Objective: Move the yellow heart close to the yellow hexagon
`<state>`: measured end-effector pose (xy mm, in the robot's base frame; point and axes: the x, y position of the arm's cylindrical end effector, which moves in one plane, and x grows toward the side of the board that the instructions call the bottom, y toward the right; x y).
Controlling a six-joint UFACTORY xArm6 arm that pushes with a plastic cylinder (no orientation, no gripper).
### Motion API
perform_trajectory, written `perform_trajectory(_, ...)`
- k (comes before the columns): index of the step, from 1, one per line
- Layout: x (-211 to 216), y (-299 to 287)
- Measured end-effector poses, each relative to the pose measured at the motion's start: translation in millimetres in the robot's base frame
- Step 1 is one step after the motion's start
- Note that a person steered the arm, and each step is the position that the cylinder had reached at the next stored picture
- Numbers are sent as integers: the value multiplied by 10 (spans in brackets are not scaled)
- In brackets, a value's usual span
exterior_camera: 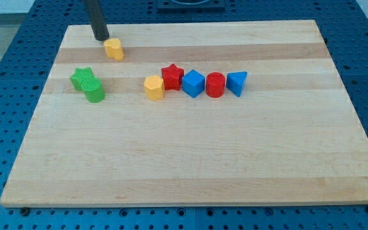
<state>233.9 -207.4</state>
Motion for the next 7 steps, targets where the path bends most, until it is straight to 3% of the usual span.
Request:
perform_trajectory(2, 97, 1)
perform_trajectory(7, 809, 382)
